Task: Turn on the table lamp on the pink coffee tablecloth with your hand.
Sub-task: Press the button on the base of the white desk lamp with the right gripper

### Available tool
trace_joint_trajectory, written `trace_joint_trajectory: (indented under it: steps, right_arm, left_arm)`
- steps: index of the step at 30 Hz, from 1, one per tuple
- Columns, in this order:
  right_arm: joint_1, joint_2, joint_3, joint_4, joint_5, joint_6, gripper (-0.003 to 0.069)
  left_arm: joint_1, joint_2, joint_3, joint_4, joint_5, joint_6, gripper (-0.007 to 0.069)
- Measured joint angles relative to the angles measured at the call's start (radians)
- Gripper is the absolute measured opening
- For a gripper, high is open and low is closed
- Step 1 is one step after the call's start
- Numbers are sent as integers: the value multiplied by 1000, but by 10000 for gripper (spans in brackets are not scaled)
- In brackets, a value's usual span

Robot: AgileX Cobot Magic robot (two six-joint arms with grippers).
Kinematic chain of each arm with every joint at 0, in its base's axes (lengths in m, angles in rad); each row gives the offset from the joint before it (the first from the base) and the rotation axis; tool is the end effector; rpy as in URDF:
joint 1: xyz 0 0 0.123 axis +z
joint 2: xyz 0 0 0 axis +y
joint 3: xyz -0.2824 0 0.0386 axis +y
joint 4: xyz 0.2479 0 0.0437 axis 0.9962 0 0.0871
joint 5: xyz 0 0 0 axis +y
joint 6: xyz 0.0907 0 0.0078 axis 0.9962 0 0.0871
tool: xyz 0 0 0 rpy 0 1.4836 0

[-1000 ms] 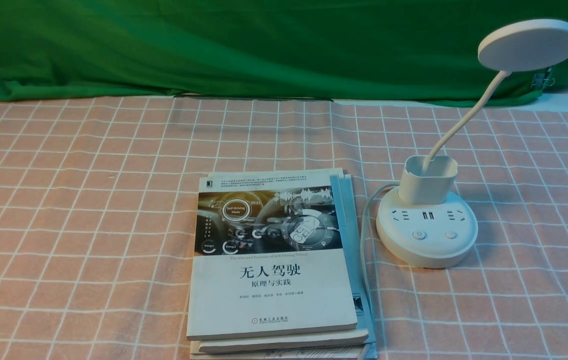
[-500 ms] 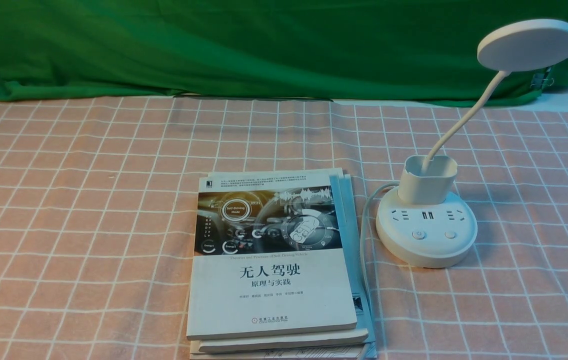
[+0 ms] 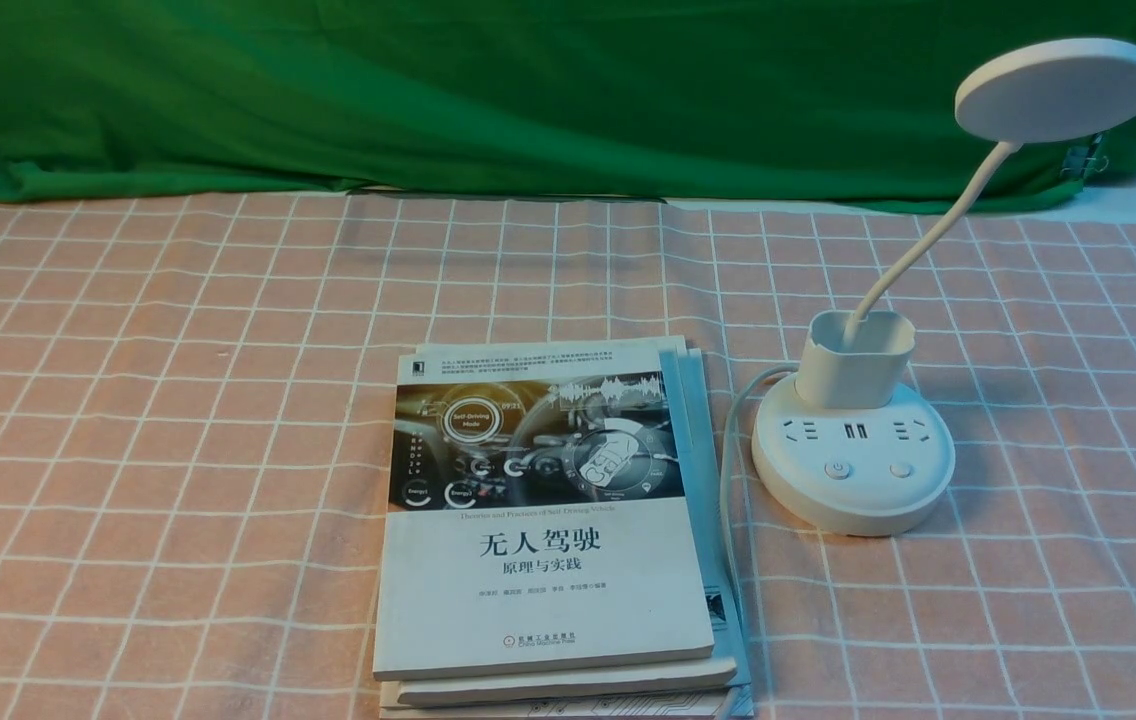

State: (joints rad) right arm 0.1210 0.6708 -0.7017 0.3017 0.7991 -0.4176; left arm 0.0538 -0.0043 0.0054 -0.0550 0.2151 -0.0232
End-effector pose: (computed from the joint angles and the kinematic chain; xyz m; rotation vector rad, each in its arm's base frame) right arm 0.1163 0.0337 0.3256 -0.4738 2.1667 0.1933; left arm 0.0556 0.0019 0.1920 -0.1023 1.6965 -0.0273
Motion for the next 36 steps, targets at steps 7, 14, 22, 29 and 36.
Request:
trace_joint_trajectory:
  steps: [7, 14, 22, 29, 36]
  right_arm:
    - [102, 226, -112, -91, 24, 46, 33]
    - [237, 507, -197, -255, -29, 193, 33]
    - [257, 773, -315, -347, -78, 270, 33]
    - [257, 918, -344, -351, -168, 274, 33]
    - [256, 1002, -344, -355, -259, 277, 34]
  left_arm:
    - [0, 0, 0, 0, 0, 0, 21]
    - [0, 0, 0, 1, 0, 0, 21]
    - [0, 0, 0, 1, 0, 0, 21]
    - [0, 0, 0, 1, 1, 0, 21]
    - [0, 0, 0, 1, 1, 0, 21]
